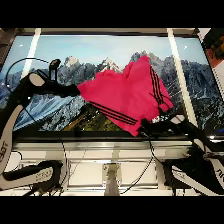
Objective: Fold the clothes and pants, and hang the long-sleeved shirts on hangers.
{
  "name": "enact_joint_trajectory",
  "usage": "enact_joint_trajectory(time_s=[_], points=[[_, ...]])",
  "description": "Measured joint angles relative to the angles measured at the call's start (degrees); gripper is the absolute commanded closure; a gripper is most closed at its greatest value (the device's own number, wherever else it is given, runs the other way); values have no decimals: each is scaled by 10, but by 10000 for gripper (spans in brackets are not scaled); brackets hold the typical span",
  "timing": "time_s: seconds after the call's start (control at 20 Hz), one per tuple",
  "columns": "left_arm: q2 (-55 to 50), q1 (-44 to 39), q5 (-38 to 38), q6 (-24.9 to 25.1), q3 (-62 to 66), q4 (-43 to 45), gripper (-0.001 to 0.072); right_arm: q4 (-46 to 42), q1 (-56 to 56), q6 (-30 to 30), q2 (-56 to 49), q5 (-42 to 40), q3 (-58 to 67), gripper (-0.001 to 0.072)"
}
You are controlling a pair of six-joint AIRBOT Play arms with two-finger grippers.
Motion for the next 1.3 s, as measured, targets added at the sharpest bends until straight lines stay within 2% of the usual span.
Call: enact_joint_trajectory(time_s=[0.15,0.3,0.45,0.6,0.8,0.85,0.95,1.05,1.3], points=[[-55,2,36,12,0,-57,261,-56,-124,-57,3,115,1,701],[-104,7,35,42,0,-104,261,-80,-217,-102,4,183,4,701],[-130,27,-26,88,0,-130,261,-86,-262,-125,4,212,14,701],[-139,81,-120,133,0,-145,261,-89,-280,-136,4,228,30,701],[-143,170,-226,152,-9,-158,257,-89,-288,-141,4,231,40,701],[-143,189,-242,155,-19,-172,194,-89,-289,-142,4,232,41,701],[-144,210,-259,161,-47,-207,193,-89,-290,-143,4,232,42,701],[-145,214,-256,165,-78,-230,191,-89,-290,-144,4,233,43,701],[-147,178,-181,169,-134,-295,191,-80,-291,-153,4,232,43,701]])
